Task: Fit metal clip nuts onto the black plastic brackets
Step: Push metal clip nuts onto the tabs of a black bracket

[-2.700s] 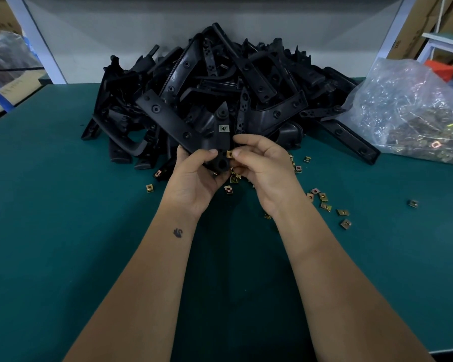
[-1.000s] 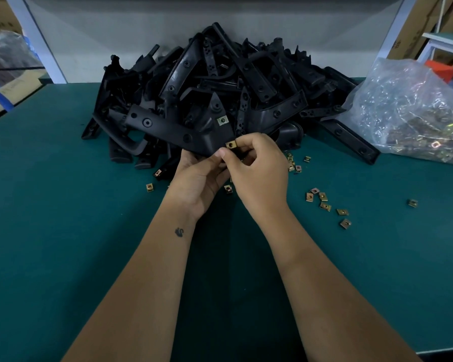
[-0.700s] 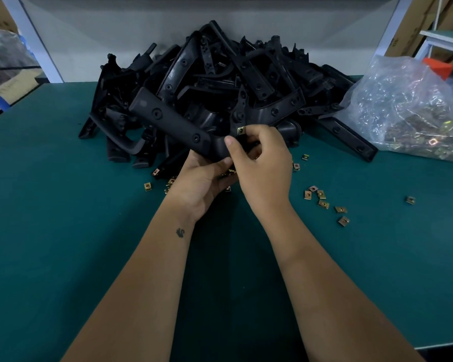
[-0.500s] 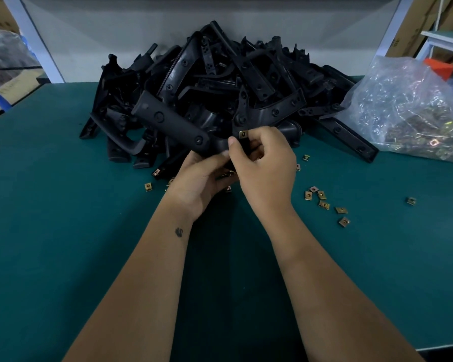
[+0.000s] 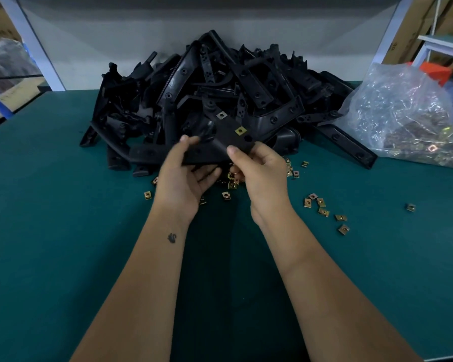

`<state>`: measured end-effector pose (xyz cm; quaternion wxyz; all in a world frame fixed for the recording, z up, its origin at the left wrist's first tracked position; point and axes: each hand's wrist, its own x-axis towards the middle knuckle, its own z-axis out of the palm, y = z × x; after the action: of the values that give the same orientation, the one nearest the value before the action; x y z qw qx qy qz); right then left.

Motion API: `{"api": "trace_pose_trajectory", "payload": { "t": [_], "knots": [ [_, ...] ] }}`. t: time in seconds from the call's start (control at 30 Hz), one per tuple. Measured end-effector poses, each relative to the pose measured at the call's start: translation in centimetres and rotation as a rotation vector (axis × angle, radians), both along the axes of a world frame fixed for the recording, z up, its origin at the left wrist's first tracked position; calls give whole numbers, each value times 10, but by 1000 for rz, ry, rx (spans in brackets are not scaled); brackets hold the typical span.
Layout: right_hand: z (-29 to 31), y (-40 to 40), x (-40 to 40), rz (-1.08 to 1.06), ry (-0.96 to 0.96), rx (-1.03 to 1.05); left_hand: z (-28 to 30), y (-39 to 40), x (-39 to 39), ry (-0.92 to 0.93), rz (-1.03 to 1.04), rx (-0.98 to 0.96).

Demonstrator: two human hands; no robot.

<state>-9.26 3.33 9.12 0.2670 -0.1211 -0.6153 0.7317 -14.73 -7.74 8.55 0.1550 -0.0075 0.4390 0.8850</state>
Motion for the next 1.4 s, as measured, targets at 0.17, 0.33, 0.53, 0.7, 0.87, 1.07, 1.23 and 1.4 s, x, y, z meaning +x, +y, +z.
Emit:
{"api": "trace_pose_trajectory", "payload": {
  "t": [0.17, 0.33, 0.53, 0.7, 0.87, 1.07, 1.23, 1.4],
  "knots": [
    [3, 6, 2, -3, 71, -89, 5, -14, -4, -50, 117, 23],
    [2, 6, 3, 10, 21, -268, 7, 20, 17, -24, 79, 24],
    [9, 56, 44, -279, 74, -338, 13, 82, 68, -76, 19, -156],
    [17, 122, 137, -646, 103, -224, 24, 166, 155, -161, -332, -80],
    [16, 179, 287, -971, 152, -219, 28, 216, 262, -234, -938, -4],
    [-21, 192, 444, -1220, 140, -362, 13, 256, 367, 45, -1223, -223],
    [-68, 212, 491, -1304, -121, -462, -26, 266, 390, 117, -1475, -544],
    [-111, 226, 490, -1439, -187, -705, -44, 263, 363, 338, -1516, -760]
  ]
}}
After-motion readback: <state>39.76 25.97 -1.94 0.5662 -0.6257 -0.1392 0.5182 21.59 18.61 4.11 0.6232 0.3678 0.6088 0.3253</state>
